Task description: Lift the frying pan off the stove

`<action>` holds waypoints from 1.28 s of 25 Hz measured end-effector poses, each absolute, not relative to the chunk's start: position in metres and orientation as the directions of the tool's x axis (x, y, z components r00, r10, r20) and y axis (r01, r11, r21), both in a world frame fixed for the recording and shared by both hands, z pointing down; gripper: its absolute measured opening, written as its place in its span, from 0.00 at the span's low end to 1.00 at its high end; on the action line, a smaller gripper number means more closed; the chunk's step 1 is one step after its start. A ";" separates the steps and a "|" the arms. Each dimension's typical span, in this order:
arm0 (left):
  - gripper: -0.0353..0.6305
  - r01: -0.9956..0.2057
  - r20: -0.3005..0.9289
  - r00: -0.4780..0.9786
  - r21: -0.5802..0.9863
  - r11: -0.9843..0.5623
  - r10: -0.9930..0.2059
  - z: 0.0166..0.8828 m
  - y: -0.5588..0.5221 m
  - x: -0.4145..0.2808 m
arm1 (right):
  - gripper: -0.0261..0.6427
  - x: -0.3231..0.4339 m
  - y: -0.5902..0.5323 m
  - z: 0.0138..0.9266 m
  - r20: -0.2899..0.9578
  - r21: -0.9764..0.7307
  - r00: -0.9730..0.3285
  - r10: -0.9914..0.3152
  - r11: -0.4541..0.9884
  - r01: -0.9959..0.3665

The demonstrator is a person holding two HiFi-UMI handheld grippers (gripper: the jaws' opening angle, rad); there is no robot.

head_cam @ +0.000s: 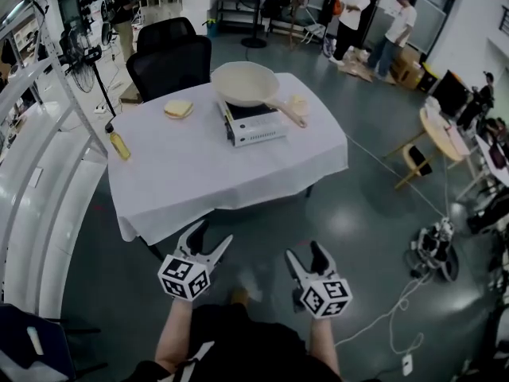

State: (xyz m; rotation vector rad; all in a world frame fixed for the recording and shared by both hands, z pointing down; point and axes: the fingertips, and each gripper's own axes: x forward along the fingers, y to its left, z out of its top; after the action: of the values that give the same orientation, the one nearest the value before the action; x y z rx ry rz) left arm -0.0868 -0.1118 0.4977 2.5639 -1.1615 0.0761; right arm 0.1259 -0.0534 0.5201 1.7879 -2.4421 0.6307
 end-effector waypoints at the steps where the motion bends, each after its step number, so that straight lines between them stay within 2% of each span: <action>1: 0.51 -0.738 0.178 0.670 0.267 -0.620 -0.720 0.497 -0.121 -0.087 | 0.53 0.127 -0.063 0.520 0.271 -0.296 -0.325 -0.906 0.243 -0.924; 7: 0.51 -0.728 0.160 0.681 0.256 -0.636 -0.715 0.494 -0.163 -0.091 | 0.53 0.119 -0.104 0.521 0.250 -0.292 -0.319 -0.914 0.243 -0.925; 14: 0.51 -0.711 0.196 0.699 0.296 -0.638 -0.688 0.506 -0.170 -0.094 | 0.53 0.114 -0.113 0.529 0.299 -0.313 -0.310 -0.903 0.214 -0.925; 23: 0.51 -0.722 0.225 0.686 0.330 -0.608 -0.692 0.525 -0.181 -0.096 | 0.53 0.107 -0.133 0.542 0.326 -0.332 -0.349 -0.879 0.239 -0.912; 32: 0.51 -0.734 0.212 0.672 0.314 -0.602 -0.709 0.522 -0.245 -0.071 | 0.53 0.124 -0.200 0.543 0.300 -0.341 -0.389 -0.871 0.284 -0.896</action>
State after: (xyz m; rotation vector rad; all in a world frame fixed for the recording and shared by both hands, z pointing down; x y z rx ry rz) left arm -0.0706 -0.2445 0.5220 2.5136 -1.1337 0.0921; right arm 0.1238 -0.2004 0.5426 1.7038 -2.4720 0.7156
